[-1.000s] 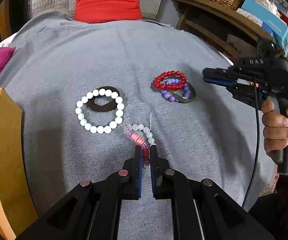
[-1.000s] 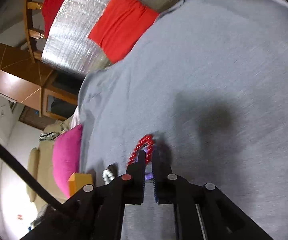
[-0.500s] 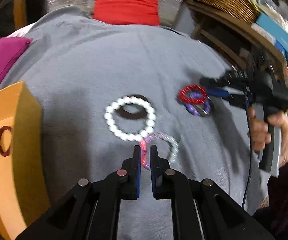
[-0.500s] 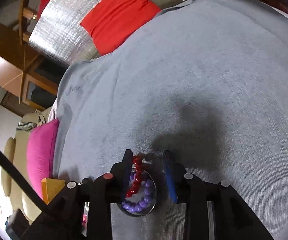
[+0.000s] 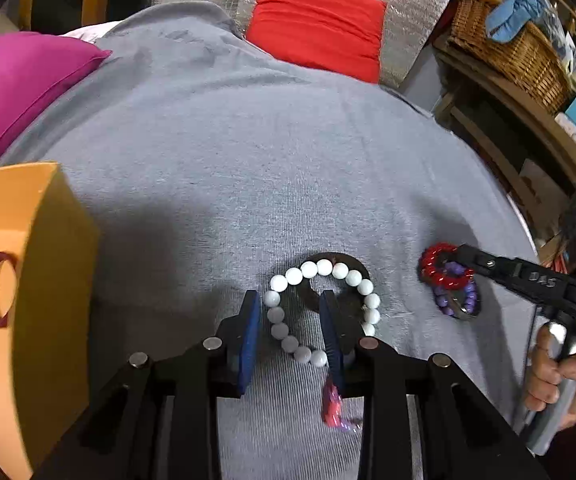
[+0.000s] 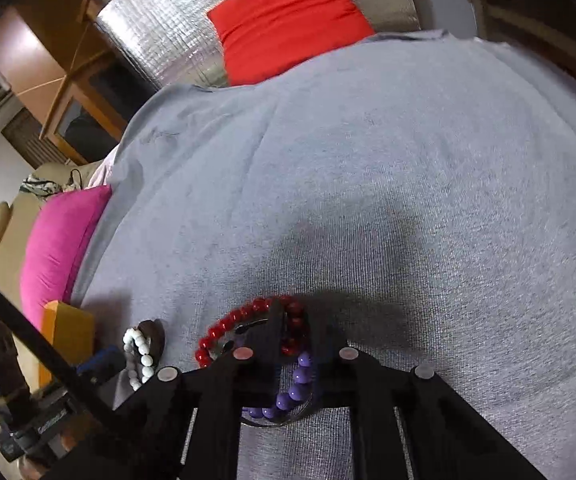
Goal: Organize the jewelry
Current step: 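Grasp the white pearl bracelet with the left tool while the right grasps the red bead bracelet, then carry both bracelets into the orange box and open both tools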
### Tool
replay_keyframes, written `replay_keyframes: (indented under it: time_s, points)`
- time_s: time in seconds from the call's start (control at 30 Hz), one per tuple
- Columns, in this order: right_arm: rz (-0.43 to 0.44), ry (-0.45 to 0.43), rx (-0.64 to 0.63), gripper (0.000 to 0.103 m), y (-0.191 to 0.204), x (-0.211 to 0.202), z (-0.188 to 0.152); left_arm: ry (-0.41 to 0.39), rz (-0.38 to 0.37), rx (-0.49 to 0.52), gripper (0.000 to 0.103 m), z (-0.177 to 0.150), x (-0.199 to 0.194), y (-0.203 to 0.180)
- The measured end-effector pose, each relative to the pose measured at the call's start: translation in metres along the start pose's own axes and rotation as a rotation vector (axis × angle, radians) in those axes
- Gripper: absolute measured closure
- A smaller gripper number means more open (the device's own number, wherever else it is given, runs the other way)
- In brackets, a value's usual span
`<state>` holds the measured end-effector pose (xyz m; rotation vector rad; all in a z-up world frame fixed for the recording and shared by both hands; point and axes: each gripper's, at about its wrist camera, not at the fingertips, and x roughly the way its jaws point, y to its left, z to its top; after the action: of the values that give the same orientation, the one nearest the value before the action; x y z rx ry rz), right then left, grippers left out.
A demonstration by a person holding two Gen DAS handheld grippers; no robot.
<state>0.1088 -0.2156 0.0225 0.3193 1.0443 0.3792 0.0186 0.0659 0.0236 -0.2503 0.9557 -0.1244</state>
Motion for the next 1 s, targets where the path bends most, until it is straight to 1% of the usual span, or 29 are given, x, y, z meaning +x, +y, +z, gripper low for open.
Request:
replay_keyframes:
  time_s: [0.03,0.07,0.1,0.23,0.3,0.53,0.7,0.77,0.9,1.0]
  points:
    - [-0.002,-0.004,-0.001,0.093,0.0,-0.001,0.0,0.005,0.002,0.0,0.082,0.0,0.003,0.0]
    - [0.005,-0.014,0.003,0.093,-0.001,-0.004,0.001,0.008,0.005,0.001,0.093,0.0,0.005,0.0]
    - [0.016,-0.027,0.007,0.093,-0.004,-0.009,0.0,0.008,0.008,0.006,0.094,-0.001,0.005,0.0]
    - [0.077,-0.08,0.034,0.093,-0.01,-0.029,0.004,-0.036,0.013,0.019,0.094,0.002,-0.007,-0.003]
    - [0.116,-0.102,0.056,0.093,-0.014,-0.039,0.007,-0.068,-0.004,0.011,0.094,0.005,-0.02,-0.003]
    - [0.198,-0.14,0.09,0.093,-0.02,-0.077,0.006,-0.169,-0.057,0.0,0.094,0.012,-0.063,-0.009]
    - [0.237,-0.161,0.086,0.093,-0.016,-0.099,0.0,-0.212,-0.069,-0.001,0.094,0.011,-0.09,-0.014]
    - [0.255,-0.167,0.08,0.093,-0.015,-0.109,-0.002,-0.216,-0.058,0.011,0.094,0.009,-0.098,-0.017]
    - [0.268,-0.179,0.062,0.093,-0.014,-0.123,-0.008,-0.244,-0.056,0.024,0.094,0.004,-0.117,-0.022]
    - [0.276,-0.185,0.069,0.092,-0.013,-0.13,-0.01,-0.281,-0.048,0.037,0.094,0.002,-0.136,-0.024]
